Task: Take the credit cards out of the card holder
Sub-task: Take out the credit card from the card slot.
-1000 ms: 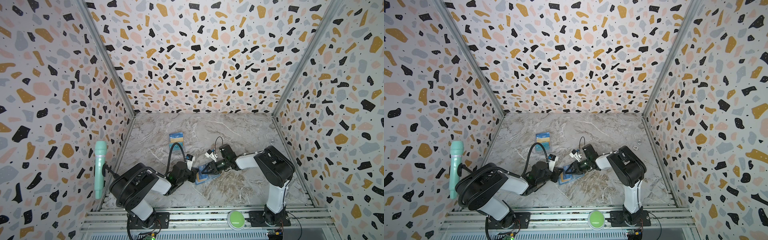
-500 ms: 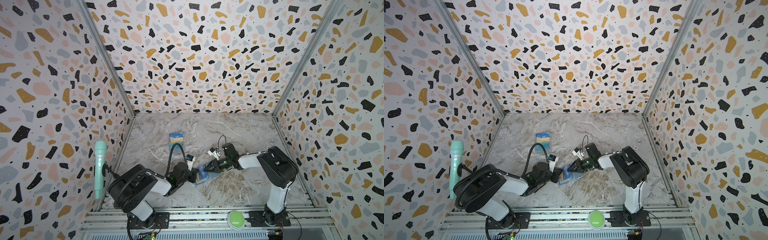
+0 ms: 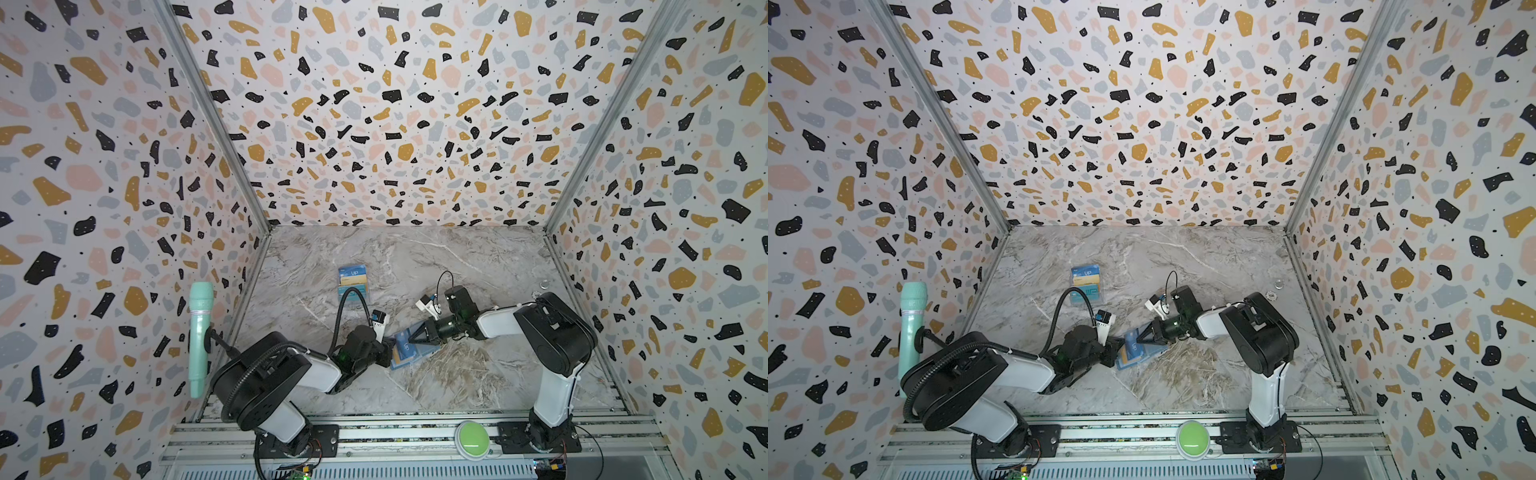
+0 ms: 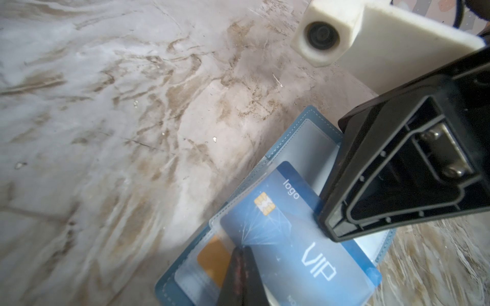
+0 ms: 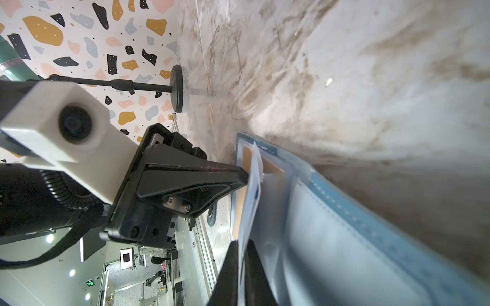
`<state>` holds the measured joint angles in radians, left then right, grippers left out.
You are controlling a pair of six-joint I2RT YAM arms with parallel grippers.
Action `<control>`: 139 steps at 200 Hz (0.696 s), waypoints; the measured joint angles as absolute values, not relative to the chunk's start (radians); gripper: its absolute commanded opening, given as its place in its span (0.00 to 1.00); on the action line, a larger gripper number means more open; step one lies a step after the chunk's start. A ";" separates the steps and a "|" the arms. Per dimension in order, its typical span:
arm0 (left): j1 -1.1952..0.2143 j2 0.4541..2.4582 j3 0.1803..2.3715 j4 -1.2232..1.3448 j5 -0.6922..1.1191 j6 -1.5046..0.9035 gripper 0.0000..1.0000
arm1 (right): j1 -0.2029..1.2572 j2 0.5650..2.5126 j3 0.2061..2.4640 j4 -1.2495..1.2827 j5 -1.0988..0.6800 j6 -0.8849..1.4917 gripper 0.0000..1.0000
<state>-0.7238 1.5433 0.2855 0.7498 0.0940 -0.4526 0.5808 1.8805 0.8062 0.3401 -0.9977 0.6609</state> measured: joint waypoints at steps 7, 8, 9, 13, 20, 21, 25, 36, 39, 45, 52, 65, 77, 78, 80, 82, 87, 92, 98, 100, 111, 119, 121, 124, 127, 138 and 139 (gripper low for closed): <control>-0.724 1.541 0.284 0.748 0.092 -0.455 0.00 | 0.581 1.880 0.806 0.340 -0.998 0.661 0.08; -0.724 1.541 0.284 0.748 0.092 -0.456 0.00 | 0.581 1.880 0.806 0.340 -0.998 0.661 0.08; -0.724 1.541 0.283 0.749 0.092 -0.456 0.00 | 0.581 1.880 0.806 0.340 -0.998 0.661 0.08; -0.724 1.539 0.282 0.748 0.091 -0.456 0.00 | 0.581 1.880 0.806 0.340 -0.998 0.660 0.08; -0.724 1.538 0.281 0.748 0.090 -0.457 0.00 | 0.581 1.880 0.806 0.338 -0.998 0.659 0.08; -0.724 1.538 0.281 0.747 0.090 -0.457 0.00 | 0.581 1.880 0.806 0.338 -0.998 0.659 0.08; -0.724 1.537 0.281 0.746 0.089 -0.457 0.00 | 0.581 1.880 0.806 0.337 -0.998 0.657 0.08; -0.724 1.537 0.281 0.746 0.088 -0.457 0.00 | 0.580 1.880 0.806 0.331 -0.997 0.651 0.08; -0.724 1.537 0.281 0.746 0.088 -0.457 0.00 | 0.580 1.880 0.806 0.329 -0.997 0.649 0.08; -0.724 1.537 0.281 0.746 0.087 -0.458 0.00 | 0.578 1.880 0.806 0.324 -0.997 0.645 0.08; -0.724 1.537 0.281 0.746 0.087 -0.458 0.00 | 0.576 1.880 0.806 0.320 -0.998 0.641 0.08; -0.725 1.537 0.281 0.746 0.087 -0.459 0.00 | 0.570 1.880 0.806 0.310 -0.998 0.632 0.08; -0.725 1.537 0.281 0.746 0.087 -0.459 0.00 | 0.564 1.880 0.807 0.299 -0.999 0.622 0.08; -0.725 1.537 0.281 0.746 0.087 -0.459 0.00 | 0.563 1.880 0.807 0.299 -0.999 0.622 0.08; -0.725 1.537 0.281 0.746 0.087 -0.459 0.00 | 0.562 1.880 0.807 0.297 -0.999 0.620 0.08; -0.725 1.537 0.281 0.746 0.087 -0.459 0.00 | 0.561 1.880 0.807 0.295 -0.999 0.619 0.08; -0.725 1.537 0.281 0.746 0.087 -0.460 0.00 | 0.559 1.880 0.807 0.292 -0.999 0.616 0.08; -0.725 1.538 0.281 0.746 0.087 -0.460 0.00 | 0.557 1.880 0.807 0.287 -1.000 0.611 0.08; -0.725 1.537 0.281 0.746 0.087 -0.460 0.00 | 0.554 1.880 0.807 0.283 -1.001 0.607 0.08; -0.725 1.537 0.281 0.746 0.087 -0.460 0.00 | 0.553 1.880 0.807 0.281 -1.001 0.604 0.08; -0.725 1.538 0.281 0.746 0.087 -0.460 0.00 | 0.547 1.880 0.807 0.271 -1.002 0.596 0.08; -0.725 1.538 0.281 0.746 0.087 -0.460 0.00 | 0.544 1.880 0.808 0.262 -1.003 0.591 0.08; -0.725 1.538 0.281 0.746 0.087 -0.460 0.00 | 0.543 1.880 0.808 0.259 -1.003 0.589 0.08; -0.725 1.538 0.281 0.746 0.087 -0.460 0.00 | 0.542 1.880 0.809 0.256 -1.003 0.587 0.08; -0.725 1.538 0.281 0.746 0.087 -0.460 0.00 | 0.541 1.880 0.809 0.253 -1.003 0.584 0.08; -0.725 1.538 0.281 0.746 0.087 -0.460 0.00 | 0.537 1.880 0.811 0.243 -1.005 0.577 0.08; -0.725 1.538 0.281 0.746 0.087 -0.460 0.00 | 0.537 1.880 0.812 0.241 -1.005 0.574 0.08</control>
